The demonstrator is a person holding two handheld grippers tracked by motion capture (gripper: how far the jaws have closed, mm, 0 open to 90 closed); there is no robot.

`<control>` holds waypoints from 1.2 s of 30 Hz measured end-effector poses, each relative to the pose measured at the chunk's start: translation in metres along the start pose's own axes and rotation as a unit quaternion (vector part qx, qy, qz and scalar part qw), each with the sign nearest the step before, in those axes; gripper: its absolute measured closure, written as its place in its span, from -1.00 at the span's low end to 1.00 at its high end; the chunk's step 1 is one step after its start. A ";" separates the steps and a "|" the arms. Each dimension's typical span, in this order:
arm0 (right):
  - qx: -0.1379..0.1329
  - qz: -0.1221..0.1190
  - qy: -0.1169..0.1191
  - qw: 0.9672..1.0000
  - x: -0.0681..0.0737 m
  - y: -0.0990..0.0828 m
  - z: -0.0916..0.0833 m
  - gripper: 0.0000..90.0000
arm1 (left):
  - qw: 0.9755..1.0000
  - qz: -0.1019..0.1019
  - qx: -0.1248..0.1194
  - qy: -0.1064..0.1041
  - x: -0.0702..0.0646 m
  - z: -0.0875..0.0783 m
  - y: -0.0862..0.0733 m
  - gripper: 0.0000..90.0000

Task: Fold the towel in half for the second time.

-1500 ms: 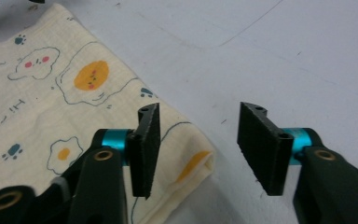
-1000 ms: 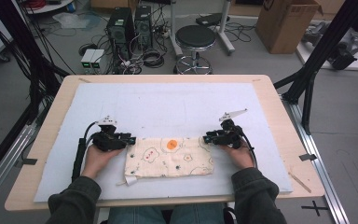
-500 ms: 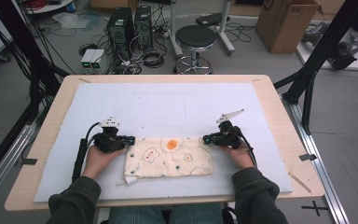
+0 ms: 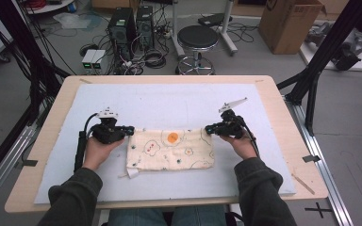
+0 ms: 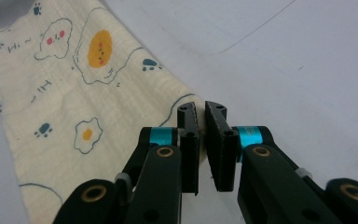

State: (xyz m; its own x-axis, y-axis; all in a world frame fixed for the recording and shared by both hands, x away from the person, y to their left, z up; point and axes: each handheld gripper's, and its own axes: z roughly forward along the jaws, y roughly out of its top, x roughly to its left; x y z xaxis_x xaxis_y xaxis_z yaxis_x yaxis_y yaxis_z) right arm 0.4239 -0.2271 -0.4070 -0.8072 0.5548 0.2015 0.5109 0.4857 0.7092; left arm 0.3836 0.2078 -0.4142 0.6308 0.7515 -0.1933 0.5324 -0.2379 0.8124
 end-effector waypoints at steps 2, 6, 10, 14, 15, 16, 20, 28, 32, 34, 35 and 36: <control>-0.011 0.004 -0.001 1.000 -0.006 0.004 -0.002 0.87 | 1.000 -0.001 -0.007 0.007 0.003 0.001 0.004 0.89; -0.022 0.027 -0.002 0.999 -0.017 0.004 0.003 0.87 | 1.000 -0.018 -0.023 0.011 0.010 0.009 0.006 0.89; -0.020 0.058 0.000 0.998 -0.030 -0.001 0.017 0.87 | 0.999 -0.032 -0.012 0.019 0.016 0.020 0.002 0.89; -0.016 0.070 0.001 0.997 -0.036 -0.003 0.026 0.87 | 0.999 -0.042 -0.014 0.018 0.021 0.026 -0.001 0.89; -0.015 0.073 0.002 0.997 -0.038 -0.004 0.027 0.87 | 0.999 -0.041 -0.016 0.018 0.021 0.026 -0.001 0.89; -0.015 0.075 0.004 0.997 -0.038 -0.004 0.027 0.87 | 0.999 -0.042 -0.017 0.017 0.021 0.027 -0.001 0.89; -0.019 0.073 0.002 0.997 -0.038 -0.004 0.027 0.87 | 0.999 -0.041 -0.019 0.011 0.021 0.027 -0.002 0.89; -0.033 0.061 0.007 0.998 -0.033 -0.001 0.017 0.87 | 0.999 -0.025 -0.033 -0.006 0.018 0.018 0.001 0.89; -0.035 0.054 0.010 0.998 -0.030 0.000 0.013 0.87 | 0.999 -0.023 -0.033 -0.005 0.016 0.015 0.002 0.90; -0.035 0.051 0.009 0.998 -0.029 0.000 0.011 0.87 | 0.999 -0.020 -0.037 -0.005 0.014 0.013 0.002 0.90; -0.035 0.051 0.009 0.998 -0.028 0.000 0.010 0.87 | 0.999 -0.016 -0.039 -0.007 0.014 0.011 0.003 0.90; -0.038 0.048 0.008 0.998 -0.027 0.000 0.009 0.87 | 0.999 -0.015 -0.043 -0.008 0.013 0.010 0.003 0.90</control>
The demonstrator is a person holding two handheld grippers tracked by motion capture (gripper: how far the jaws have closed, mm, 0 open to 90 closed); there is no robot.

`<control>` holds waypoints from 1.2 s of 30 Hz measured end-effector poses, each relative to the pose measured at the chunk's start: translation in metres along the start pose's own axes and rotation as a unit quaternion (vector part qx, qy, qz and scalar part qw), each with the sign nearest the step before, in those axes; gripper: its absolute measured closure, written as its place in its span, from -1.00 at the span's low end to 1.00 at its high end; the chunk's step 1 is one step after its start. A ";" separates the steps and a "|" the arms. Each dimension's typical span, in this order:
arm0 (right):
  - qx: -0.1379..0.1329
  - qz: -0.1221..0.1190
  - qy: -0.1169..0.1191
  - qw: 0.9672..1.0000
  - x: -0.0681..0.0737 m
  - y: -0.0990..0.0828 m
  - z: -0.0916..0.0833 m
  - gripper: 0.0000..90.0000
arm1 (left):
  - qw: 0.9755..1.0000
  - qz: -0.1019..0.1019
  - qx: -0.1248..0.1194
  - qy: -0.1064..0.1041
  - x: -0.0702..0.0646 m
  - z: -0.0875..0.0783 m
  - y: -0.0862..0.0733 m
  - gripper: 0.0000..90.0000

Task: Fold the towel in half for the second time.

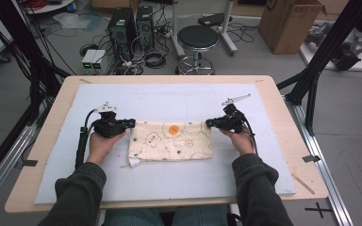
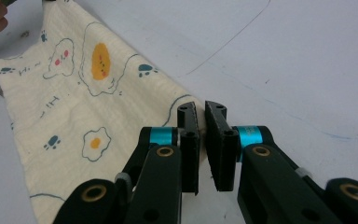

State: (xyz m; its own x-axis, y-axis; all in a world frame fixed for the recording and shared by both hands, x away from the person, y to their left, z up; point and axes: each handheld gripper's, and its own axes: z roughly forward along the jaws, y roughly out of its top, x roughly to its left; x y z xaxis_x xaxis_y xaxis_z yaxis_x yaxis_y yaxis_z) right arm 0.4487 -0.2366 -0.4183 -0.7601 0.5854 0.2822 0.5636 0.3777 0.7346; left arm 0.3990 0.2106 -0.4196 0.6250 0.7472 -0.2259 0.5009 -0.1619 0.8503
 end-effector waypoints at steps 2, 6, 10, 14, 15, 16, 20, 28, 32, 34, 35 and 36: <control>-0.006 0.000 0.002 1.000 0.001 0.000 -0.003 0.87 | 1.000 0.004 -0.002 -0.003 -0.001 -0.003 0.000 0.90; -0.008 -0.011 0.000 1.000 0.005 0.001 -0.006 0.87 | 1.000 0.006 0.000 -0.004 -0.001 -0.006 -0.002 0.90; -0.005 -0.015 0.002 1.000 0.008 0.002 -0.007 0.87 | 1.000 0.007 -0.003 -0.006 -0.003 -0.009 -0.005 0.90; -0.013 -0.020 0.003 1.000 0.010 0.000 -0.009 0.87 | 1.000 0.015 -0.005 -0.009 -0.006 -0.013 -0.006 0.90; -0.011 -0.017 0.003 1.000 0.012 0.000 -0.010 0.87 | 1.000 0.017 -0.005 -0.008 -0.007 -0.013 -0.005 0.90; -0.011 -0.019 0.004 1.000 0.013 0.000 -0.011 0.87 | 1.000 0.018 -0.005 -0.008 -0.007 -0.014 -0.005 0.90; -0.017 -0.022 0.006 1.000 0.016 0.001 -0.014 0.87 | 1.000 0.027 -0.002 -0.007 -0.009 -0.017 -0.005 0.90; -0.016 -0.027 0.010 0.999 0.022 0.000 -0.017 0.87 | 0.999 0.040 -0.003 -0.009 -0.015 -0.020 -0.004 0.90; -0.018 -0.036 0.010 0.999 0.026 -0.001 -0.019 0.87 | 0.999 0.045 0.000 -0.016 -0.018 -0.022 -0.004 0.90; -0.019 -0.033 0.011 0.999 0.025 -0.004 -0.019 0.87 | 0.999 0.049 -0.004 -0.020 -0.019 -0.024 -0.005 0.90; -0.018 -0.029 0.011 0.999 0.024 -0.006 -0.019 0.87 | 0.998 0.051 -0.004 -0.022 -0.020 -0.024 -0.007 0.90; -0.021 -0.030 0.014 0.999 0.023 -0.008 -0.019 0.87 | 0.998 0.050 -0.003 -0.023 -0.019 -0.025 -0.009 0.89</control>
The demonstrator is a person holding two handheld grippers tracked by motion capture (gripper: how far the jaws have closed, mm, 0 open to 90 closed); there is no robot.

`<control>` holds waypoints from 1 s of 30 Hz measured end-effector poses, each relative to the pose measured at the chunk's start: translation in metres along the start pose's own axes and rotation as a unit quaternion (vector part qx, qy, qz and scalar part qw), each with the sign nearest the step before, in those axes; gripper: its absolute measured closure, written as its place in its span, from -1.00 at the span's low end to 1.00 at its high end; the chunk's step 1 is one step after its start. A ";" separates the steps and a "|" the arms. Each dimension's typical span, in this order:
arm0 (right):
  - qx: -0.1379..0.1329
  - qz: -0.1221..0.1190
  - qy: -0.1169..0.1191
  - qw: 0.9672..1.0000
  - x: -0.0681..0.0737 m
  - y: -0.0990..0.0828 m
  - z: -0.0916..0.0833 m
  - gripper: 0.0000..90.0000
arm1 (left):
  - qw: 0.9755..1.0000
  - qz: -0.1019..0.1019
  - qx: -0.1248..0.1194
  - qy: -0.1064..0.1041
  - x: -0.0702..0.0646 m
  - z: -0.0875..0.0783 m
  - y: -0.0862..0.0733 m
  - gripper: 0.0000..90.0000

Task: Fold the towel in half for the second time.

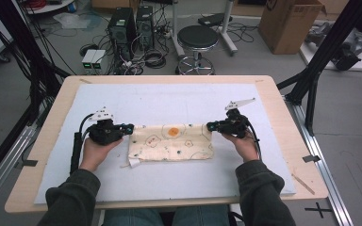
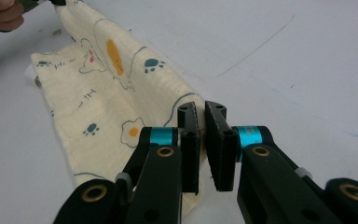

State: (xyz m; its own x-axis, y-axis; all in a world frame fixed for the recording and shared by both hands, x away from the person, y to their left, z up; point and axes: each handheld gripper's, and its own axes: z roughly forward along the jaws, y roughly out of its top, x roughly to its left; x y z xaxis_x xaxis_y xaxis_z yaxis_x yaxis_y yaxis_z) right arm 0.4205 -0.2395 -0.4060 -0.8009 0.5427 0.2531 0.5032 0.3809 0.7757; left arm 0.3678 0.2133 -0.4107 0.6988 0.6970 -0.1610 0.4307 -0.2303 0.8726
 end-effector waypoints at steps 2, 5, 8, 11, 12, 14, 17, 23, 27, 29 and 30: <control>-0.002 0.004 0.005 1.000 0.000 -0.004 0.000 0.87 | 1.000 -0.003 0.001 -0.003 0.000 -0.001 -0.004 0.89; 0.006 0.002 0.008 1.000 0.002 -0.006 0.001 0.87 | 1.000 -0.003 -0.002 -0.005 -0.001 -0.002 -0.007 0.89; -0.001 -0.003 0.010 1.000 0.005 -0.005 -0.001 0.87 | 1.000 0.002 -0.002 -0.008 -0.003 -0.004 -0.008 0.89; 0.001 -0.007 0.012 1.000 0.008 -0.005 -0.002 0.87 | 1.000 0.006 -0.001 -0.011 -0.005 -0.006 -0.009 0.88; 0.003 -0.008 0.013 1.000 0.009 -0.005 -0.003 0.87 | 1.000 0.007 -0.002 -0.013 -0.006 -0.007 -0.009 0.88; -0.002 -0.011 0.012 1.000 0.010 -0.006 -0.004 0.87 | 1.000 0.013 -0.001 -0.013 -0.007 -0.008 -0.010 0.88; -0.002 -0.012 0.015 1.000 0.013 -0.008 -0.006 0.87 | 1.000 0.013 -0.001 -0.013 -0.010 -0.009 -0.013 0.88; 0.002 -0.017 0.015 1.000 0.018 -0.013 -0.007 0.87 | 1.000 0.020 0.006 -0.018 -0.014 -0.009 -0.022 0.87; 0.007 -0.023 0.014 1.000 0.021 -0.015 -0.008 0.87 | 0.999 0.028 0.011 -0.020 -0.017 -0.011 -0.023 0.87; 0.010 -0.025 0.015 1.000 0.023 -0.018 -0.009 0.87 | 0.999 0.031 0.015 -0.021 -0.019 -0.011 -0.024 0.87; 0.011 -0.024 0.015 1.000 0.024 -0.018 -0.009 0.87 | 0.999 0.034 0.018 -0.021 -0.020 -0.012 -0.024 0.86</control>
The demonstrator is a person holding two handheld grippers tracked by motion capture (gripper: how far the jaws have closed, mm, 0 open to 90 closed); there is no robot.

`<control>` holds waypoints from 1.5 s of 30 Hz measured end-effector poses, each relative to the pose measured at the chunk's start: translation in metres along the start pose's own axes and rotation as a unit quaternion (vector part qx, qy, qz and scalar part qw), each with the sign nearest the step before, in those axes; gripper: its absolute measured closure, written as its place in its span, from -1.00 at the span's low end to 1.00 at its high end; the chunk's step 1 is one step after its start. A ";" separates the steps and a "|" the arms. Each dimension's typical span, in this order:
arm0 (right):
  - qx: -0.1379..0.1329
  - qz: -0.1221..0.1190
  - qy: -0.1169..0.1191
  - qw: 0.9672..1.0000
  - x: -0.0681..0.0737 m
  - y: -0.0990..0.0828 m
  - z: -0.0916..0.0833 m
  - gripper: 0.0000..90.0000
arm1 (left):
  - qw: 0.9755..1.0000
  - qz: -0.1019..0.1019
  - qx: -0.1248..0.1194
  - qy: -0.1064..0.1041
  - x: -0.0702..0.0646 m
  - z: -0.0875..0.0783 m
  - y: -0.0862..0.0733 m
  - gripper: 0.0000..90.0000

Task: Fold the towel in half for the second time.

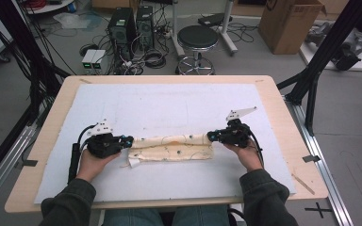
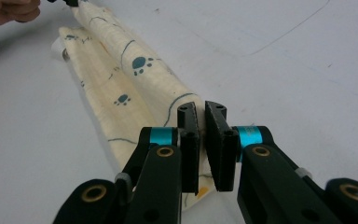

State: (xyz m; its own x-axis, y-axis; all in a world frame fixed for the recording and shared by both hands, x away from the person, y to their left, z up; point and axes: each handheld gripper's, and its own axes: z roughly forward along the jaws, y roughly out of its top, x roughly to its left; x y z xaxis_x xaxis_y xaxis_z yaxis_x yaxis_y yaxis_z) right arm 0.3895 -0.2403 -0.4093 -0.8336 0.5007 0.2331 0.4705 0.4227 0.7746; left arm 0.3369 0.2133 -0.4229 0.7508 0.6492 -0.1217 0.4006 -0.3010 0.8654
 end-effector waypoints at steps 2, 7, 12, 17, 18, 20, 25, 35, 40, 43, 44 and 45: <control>0.002 -0.003 0.000 1.000 0.001 -0.003 0.000 0.87 | 1.000 0.004 0.002 0.001 -0.003 -0.001 0.000 0.86; 0.006 -0.008 0.004 1.000 0.006 -0.009 -0.001 0.87 | 1.000 0.017 0.015 -0.005 -0.009 -0.002 0.000 0.84; 0.007 -0.015 0.002 1.000 0.008 -0.013 -0.002 0.87 | 0.999 0.029 0.028 -0.006 -0.013 -0.003 -0.001 0.83; 0.012 -0.014 0.006 1.000 0.013 -0.018 -0.003 0.86 | 0.999 0.024 0.020 -0.012 -0.016 -0.007 -0.007 0.82; 0.012 -0.015 0.007 1.000 0.014 -0.019 -0.003 0.86 | 0.999 0.026 0.027 -0.009 -0.017 -0.007 -0.009 0.82; 0.015 -0.015 0.009 1.000 0.015 -0.020 -0.002 0.86 | 0.999 0.030 0.038 -0.010 -0.017 -0.007 -0.014 0.82; 0.024 -0.016 0.016 0.999 0.017 -0.025 0.000 0.82 | 0.999 0.031 0.043 -0.011 -0.019 -0.008 -0.016 0.80; -0.001 0.002 0.037 0.999 0.018 -0.027 -0.012 0.33 | 0.999 0.020 0.003 -0.040 -0.022 -0.020 -0.006 0.26; -0.023 -0.008 0.039 0.999 0.026 -0.011 -0.020 0.36 | 0.999 0.027 -0.008 -0.046 -0.028 -0.017 0.009 0.28; -0.019 -0.016 0.035 0.999 0.031 0.000 -0.014 0.47 | 0.999 0.024 -0.014 -0.042 -0.033 -0.005 0.016 0.38; -0.018 -0.019 0.038 0.999 0.033 0.004 -0.010 0.52 | 0.999 0.019 -0.019 -0.044 -0.034 -0.001 0.018 0.48; -0.017 -0.024 0.038 0.999 0.034 0.007 -0.006 0.58 | 0.999 0.015 -0.021 -0.041 -0.035 0.003 0.020 0.57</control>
State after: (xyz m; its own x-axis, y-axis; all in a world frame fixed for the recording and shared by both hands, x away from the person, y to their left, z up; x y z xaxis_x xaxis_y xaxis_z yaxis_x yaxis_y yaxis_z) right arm 0.3625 -0.2246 -0.3922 -0.8754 0.4208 0.2381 0.4200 0.4180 0.8055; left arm 0.3205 0.1825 -0.4032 0.8036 0.5798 -0.1341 0.3566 -0.2887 0.8886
